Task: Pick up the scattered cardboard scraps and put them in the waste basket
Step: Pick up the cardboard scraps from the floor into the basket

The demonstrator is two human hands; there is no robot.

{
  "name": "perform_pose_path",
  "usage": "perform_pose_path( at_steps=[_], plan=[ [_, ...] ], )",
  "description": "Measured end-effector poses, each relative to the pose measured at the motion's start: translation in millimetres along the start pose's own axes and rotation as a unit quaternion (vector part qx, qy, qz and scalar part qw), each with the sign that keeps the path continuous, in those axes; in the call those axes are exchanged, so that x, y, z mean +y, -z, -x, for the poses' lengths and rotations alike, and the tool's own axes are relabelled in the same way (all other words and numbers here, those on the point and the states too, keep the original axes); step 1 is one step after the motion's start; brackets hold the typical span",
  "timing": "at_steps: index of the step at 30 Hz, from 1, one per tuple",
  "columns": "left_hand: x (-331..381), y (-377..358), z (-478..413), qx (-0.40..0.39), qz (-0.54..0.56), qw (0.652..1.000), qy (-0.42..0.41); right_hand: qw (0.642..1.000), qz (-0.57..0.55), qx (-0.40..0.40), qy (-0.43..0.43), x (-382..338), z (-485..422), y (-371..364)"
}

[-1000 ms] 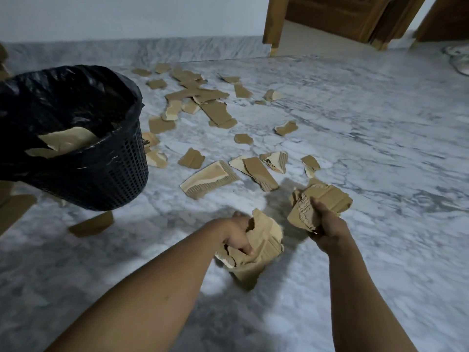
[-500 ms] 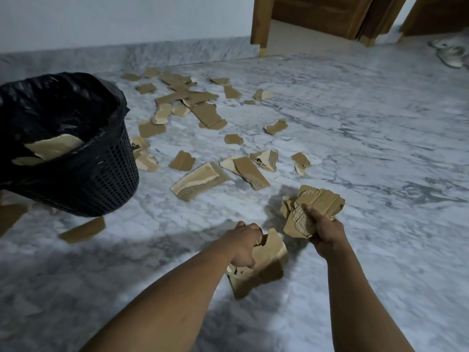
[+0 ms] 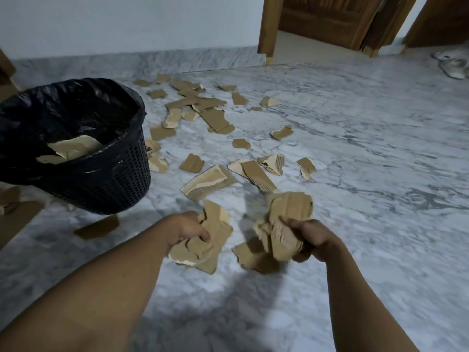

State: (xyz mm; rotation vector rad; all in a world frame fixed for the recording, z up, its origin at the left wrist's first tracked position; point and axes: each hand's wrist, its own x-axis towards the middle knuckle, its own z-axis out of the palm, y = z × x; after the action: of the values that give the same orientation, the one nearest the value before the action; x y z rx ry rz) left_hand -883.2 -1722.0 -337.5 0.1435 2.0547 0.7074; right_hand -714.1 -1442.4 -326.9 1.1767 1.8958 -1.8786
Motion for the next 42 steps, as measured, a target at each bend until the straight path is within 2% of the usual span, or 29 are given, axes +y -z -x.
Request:
perform_pose_path(
  at_steps=[2, 5, 7, 10, 16, 20, 22, 24, 26, 29, 31, 34, 35, 38, 40, 42],
  plan=[
    [-13.9, 19.3, 2.9, 0.032, 0.102, 0.994, 0.031, 0.983, 0.179, -0.041, -0.008, -6.1, 1.1, -21.6],
    [-20.5, 30.7, 0.9, 0.108, 0.229, 0.967, 0.041, 0.93, 0.363, -0.064, -0.014, -6.7, -6.8, -57.4],
    [-15.4, 28.1, -0.4, 0.163, 0.278, 0.946, 0.015, 0.903, 0.429, -0.036, -0.011, 3.1, -20.2, -75.7],
    [-1.7, 22.1, -9.0, 0.219, 0.325, 0.92, -0.016, 0.895, 0.445, -0.029, 0.015, 4.8, -27.6, -93.6],
    [24.2, 31.6, -27.5, 0.234, 0.32, 0.917, -0.044, 0.899, 0.436, -0.024, 0.027, -3.9, -26.1, -101.9],
    [44.7, 38.9, -42.0, 0.224, 0.319, 0.92, -0.048, 0.917, 0.392, -0.067, 0.031, -17.8, -18.5, -87.3],
    [53.2, 40.0, -53.7, 0.22, 0.286, 0.932, -0.045, 0.925, 0.362, -0.111, 0.025, -25.7, -10.3, -84.7],
    [61.2, 38.2, -63.0, 0.23, 0.238, 0.943, -0.035, 0.889, 0.436, -0.138, 0.02, -27.2, -0.7, -94.8],
    [67.6, 34.5, -74.7, 0.246, 0.196, 0.949, -0.017, 0.845, 0.518, -0.128, 0.046, -16.6, 2.8, -113.1],
    [71.2, 31.8, -85.7, 0.285, 0.088, 0.953, 0.051, 0.83, 0.544, -0.083, 0.091, 2.9, 1.2, -139.0],
    [68.4, 31.6, -91.1, 0.276, 0.006, 0.957, 0.088, 0.84, 0.529, -0.082, 0.09, 8.6, -3.2, -147.3],
    [57.4, 29.9, -99.4, 0.24, -0.039, 0.965, 0.098, 0.852, 0.502, -0.112, 0.093, 2.0, -9.1, -144.5],
    [53.9, 28.8, -103.1, 0.243, -0.051, 0.964, 0.098, 0.865, 0.476, -0.128, 0.094, -2.6, -11.7, -138.8],
    [51.3, 26.1, -113.0, 0.278, -0.027, 0.955, 0.097, 0.938, 0.307, -0.143, 0.076, -19.8, -21.0, -107.6],
    [52.6, 24.4, -117.5, 0.279, 0.01, 0.957, 0.084, 0.971, 0.206, -0.093, 0.071, -30.5, -31.7, -82.1],
    [51.4, 23.3, -121.4, 0.269, 0.078, 0.958, 0.067, 0.987, 0.133, -0.027, 0.084, -46.7, -40.4, -60.7]
  ],
)
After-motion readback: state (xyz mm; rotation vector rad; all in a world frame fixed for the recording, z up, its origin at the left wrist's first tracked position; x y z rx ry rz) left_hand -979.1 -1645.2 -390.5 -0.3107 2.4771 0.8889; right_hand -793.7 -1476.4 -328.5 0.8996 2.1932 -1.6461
